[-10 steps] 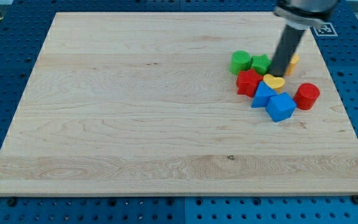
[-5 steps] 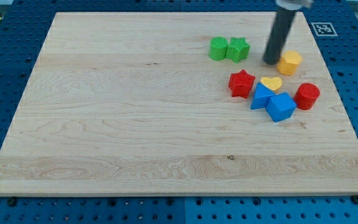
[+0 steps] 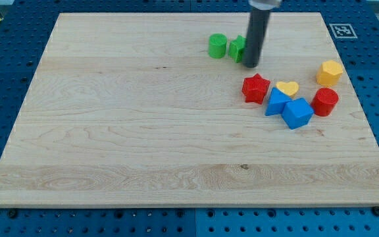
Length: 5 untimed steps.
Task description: Push green star along with green circle towards top left
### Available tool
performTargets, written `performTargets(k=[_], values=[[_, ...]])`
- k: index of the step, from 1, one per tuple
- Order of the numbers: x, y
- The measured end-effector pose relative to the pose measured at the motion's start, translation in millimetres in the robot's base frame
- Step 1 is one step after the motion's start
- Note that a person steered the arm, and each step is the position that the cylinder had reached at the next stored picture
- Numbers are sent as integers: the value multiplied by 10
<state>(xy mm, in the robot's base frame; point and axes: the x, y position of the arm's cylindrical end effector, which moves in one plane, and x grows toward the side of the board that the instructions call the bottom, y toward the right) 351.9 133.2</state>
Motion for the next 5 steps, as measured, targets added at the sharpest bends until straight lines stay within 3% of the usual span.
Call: performTargets(k=[1, 2, 4, 5], values=[[-101, 461], [-230, 340], [-240, -1168], [-179, -1128]])
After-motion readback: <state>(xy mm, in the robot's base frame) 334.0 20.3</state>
